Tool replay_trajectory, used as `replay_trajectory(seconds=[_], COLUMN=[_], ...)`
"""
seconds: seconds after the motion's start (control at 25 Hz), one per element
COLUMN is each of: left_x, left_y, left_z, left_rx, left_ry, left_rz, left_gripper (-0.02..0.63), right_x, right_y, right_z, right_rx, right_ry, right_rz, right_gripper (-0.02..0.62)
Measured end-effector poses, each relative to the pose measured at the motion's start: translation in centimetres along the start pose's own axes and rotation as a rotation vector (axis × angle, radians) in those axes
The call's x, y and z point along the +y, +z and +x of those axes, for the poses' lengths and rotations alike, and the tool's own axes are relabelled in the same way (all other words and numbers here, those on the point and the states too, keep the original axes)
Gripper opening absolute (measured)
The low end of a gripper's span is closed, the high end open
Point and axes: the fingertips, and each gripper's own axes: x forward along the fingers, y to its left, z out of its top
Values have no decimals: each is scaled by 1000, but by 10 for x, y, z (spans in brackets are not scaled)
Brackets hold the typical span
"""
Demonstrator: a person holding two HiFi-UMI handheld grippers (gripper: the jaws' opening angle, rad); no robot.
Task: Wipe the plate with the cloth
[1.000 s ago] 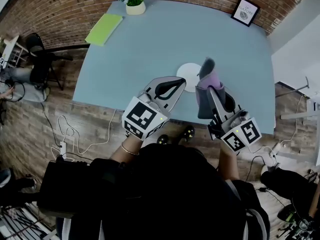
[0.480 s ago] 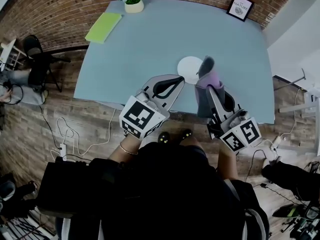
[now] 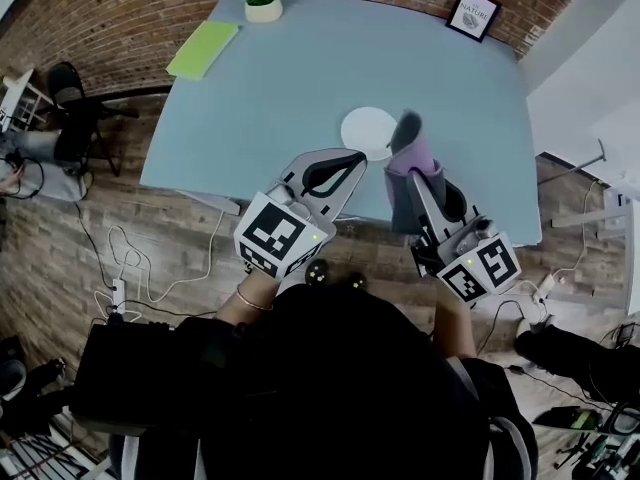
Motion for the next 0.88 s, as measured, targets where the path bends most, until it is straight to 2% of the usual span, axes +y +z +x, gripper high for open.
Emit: replay_trajectory(seconds=[0.4, 0.88], left_x=[-12, -13], left_y=[-1, 5], left_z=[12, 7], left_rx=[2, 0], left_ry=[-28, -12], left_rz=[-3, 5], left_gripper=[7, 7], right_x=[-8, -4], right_y=[2, 4], right_z=[-13, -12], right_rx=[3, 7], right_ry=[-19, -1], right_rz=[-2, -12], right_gripper=[40, 40])
